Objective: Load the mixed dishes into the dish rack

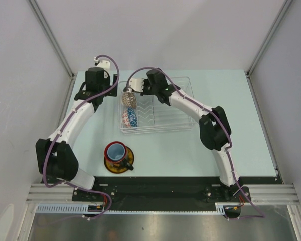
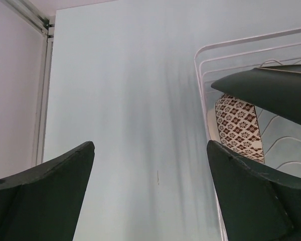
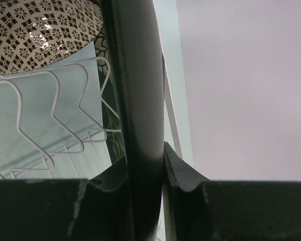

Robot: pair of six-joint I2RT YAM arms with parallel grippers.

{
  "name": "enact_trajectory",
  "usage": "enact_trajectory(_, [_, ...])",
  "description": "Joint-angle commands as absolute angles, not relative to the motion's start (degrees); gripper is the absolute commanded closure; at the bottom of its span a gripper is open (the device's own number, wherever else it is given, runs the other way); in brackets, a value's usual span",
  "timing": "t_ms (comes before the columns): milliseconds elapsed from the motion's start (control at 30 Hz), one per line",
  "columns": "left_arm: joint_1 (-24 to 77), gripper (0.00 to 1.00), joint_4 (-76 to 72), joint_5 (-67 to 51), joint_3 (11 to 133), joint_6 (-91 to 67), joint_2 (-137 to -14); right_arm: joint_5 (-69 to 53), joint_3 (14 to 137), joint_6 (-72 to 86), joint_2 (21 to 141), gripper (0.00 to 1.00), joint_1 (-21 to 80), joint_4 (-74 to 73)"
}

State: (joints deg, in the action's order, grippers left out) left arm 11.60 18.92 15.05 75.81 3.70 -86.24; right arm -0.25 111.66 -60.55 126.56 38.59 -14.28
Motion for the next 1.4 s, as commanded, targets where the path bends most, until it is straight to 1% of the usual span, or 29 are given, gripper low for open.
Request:
enact_trajectory(0, [11.34, 0.00, 17.23, 13.18, 75.24, 2.02, -84.73, 2.89, 108.20, -63.02, 129.02, 0.87, 41.31, -13.19])
enact_trajectory(67, [11.08, 0.00, 17.14, 13.10, 75.06, 2.02, -84.90, 4.47, 106.10, -62.67, 129.02, 0.78, 41.75, -11.43])
enact_trajectory(167, [10.99, 0.00, 16.79, 13.01, 74.53, 2.02, -85.16, 5.45, 105.12, -62.67, 129.11, 0.73, 42.10, -10.55])
enact_trajectory(233, [10.81, 0.00, 16.70, 12.83, 74.36, 2.02, -85.25, 7.28, 104.59, -63.01, 129.11, 0.64, 42.28, -8.89])
enact_trajectory(300, [10.81, 0.00, 16.61, 12.75, 74.27, 1.93, -85.25, 7.99, 104.06, -62.84, 129.20, 0.58, 42.36, -8.09])
enact_trajectory(333, [10.81, 0.00, 16.61, 12.74, 74.09, 1.67, -85.25, 8.96, 103.89, -62.67, 129.29, 0.56, 42.36, -7.39])
enact_trajectory(367, [10.81, 0.00, 16.61, 12.66, 74.00, 1.58, -85.25, 9.66, 103.71, -62.49, 129.46, 0.51, 42.45, -7.03])
enact_trajectory(400, [10.81, 0.00, 16.52, 12.66, 74.00, 1.58, -85.25, 10.45, 103.36, -62.23, 129.46, 0.50, 42.45, -6.60])
enact_trajectory(433, [10.72, 0.00, 16.52, 12.66, 73.83, 1.58, -85.34, 10.81, 103.27, -62.05, 129.29, 0.45, 42.71, -6.50])
enact_trajectory(500, [10.81, 0.00, 16.17, 12.57, 73.57, 1.50, -85.43, 11.51, 102.75, -61.70, 129.11, 0.39, 42.80, -5.28])
enact_trajectory(533, [10.81, 0.00, 16.26, 12.48, 73.30, 1.49, -85.43, 12.04, 102.57, -61.96, 128.85, 0.31, 43.15, -4.84])
enact_trajectory(567, [10.81, 0.00, 16.26, 12.39, 73.13, 1.41, -85.43, 12.21, 102.57, -61.88, 128.59, 0.01, 43.24, -4.31])
enact_trajectory(833, [10.81, 0.00, 15.91, 12.30, 72.42, 1.06, -85.52, 13.18, 110.64, -56.96, 125.42, 0.00, 43.94, -6.41])
enact_trajectory(1167, [10.81, 0.00, 16.00, 11.86, 72.42, 0.44, -84.99, 13.27, 116.54, -52.13, 123.40, 0.00, 43.33, -6.24])
enact_trajectory(1267, [10.81, 0.00, 16.08, 12.22, 72.51, 0.61, -84.82, 16.16, 117.24, -49.23, 122.26, 0.00, 43.50, -5.10])
enact_trajectory(1367, [10.81, 0.00, 16.08, 12.13, 72.25, 0.97, -84.99, 21.60, 117.16, -44.32, 120.24, 0.00, 42.54, -2.21])
